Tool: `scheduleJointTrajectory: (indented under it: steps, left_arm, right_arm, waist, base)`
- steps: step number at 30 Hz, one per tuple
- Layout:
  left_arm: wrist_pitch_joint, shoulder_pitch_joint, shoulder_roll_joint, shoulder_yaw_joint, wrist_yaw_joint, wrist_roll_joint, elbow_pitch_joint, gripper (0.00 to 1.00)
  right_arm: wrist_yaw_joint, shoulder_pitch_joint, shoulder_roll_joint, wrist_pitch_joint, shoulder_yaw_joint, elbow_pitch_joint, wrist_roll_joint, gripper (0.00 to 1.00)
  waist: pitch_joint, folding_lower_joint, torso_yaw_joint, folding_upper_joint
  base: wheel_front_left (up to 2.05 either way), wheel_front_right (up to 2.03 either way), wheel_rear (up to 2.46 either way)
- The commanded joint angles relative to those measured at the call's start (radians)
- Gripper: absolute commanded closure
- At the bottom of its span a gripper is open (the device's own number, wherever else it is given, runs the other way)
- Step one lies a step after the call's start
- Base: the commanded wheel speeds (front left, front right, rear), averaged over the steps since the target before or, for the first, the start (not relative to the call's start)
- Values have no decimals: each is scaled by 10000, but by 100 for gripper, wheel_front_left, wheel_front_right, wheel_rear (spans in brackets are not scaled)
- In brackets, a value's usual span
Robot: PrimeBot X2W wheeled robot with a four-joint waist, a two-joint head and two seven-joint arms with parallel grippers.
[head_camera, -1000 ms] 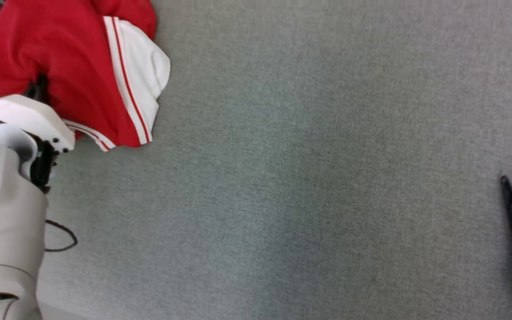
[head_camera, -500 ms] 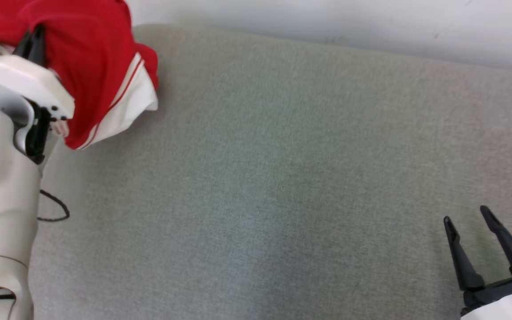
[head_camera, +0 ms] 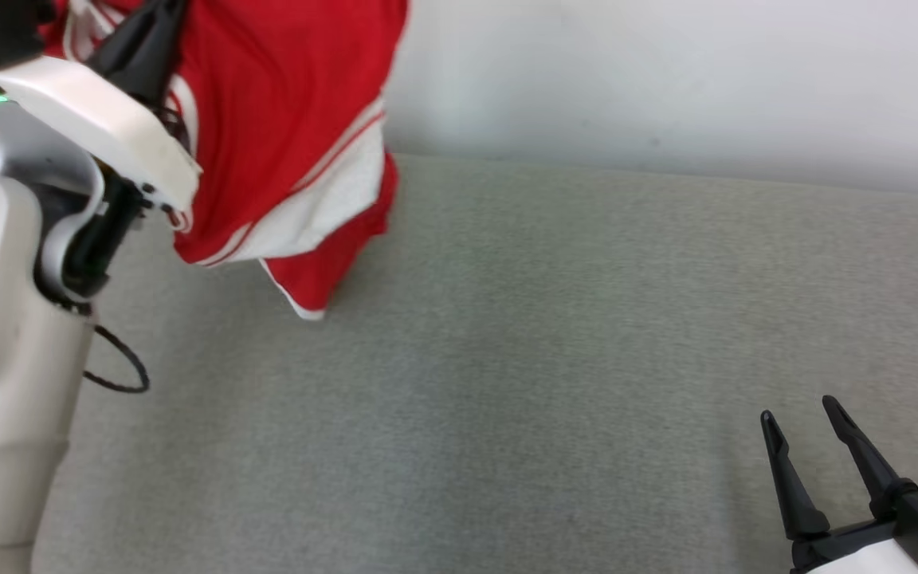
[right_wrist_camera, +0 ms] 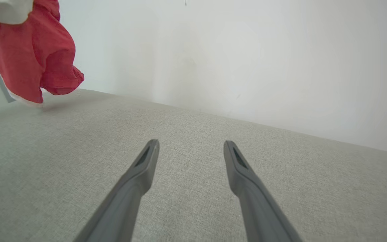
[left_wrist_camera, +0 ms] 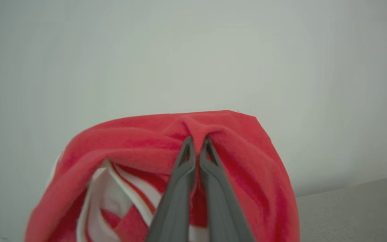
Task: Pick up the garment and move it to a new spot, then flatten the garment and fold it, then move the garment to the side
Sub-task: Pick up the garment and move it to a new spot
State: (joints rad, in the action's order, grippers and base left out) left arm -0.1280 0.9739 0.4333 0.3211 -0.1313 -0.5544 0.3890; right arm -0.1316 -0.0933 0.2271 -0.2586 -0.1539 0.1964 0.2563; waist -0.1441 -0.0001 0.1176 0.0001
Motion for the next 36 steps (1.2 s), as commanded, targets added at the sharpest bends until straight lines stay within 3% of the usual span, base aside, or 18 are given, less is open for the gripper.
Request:
scheduleJointTrajectory:
  steps: [1,10,18,25,36]
  left_arm:
    - [-231,-281,57,-33,34,-206,-583,100]
    - [-1689,-1614,-575,538,652,-950,-4457,100]
    - [-2040,-2156,-1587,1704,987,-909,-5619,100]
    - [-1478,-2811,-2081,2734,1085,-214,-4202,100]
    - [-18,-3333,-2839,3892,798,487,413,100]
  right_arm:
    - [18,3,-21,-61,30,47,126,0]
    - [19,174,-343,-71,202,-172,140,0]
    - [18,176,-587,-71,390,-320,141,0]
    - [18,183,-769,-70,575,-353,176,0]
    - [18,184,-883,-73,825,-272,110,0]
  waist:
    - [247,1,-414,-1]
    - [386,1,-1834,-1]
    - [212,1,-3135,-1]
    - [-145,1,-3892,-1]
    - [-625,1,-4102,-1]
  base:
    - [0,0,0]
    - [0,0,0]
    - [0,0,0]
    - [0,0,0]
    - [0,0,0]
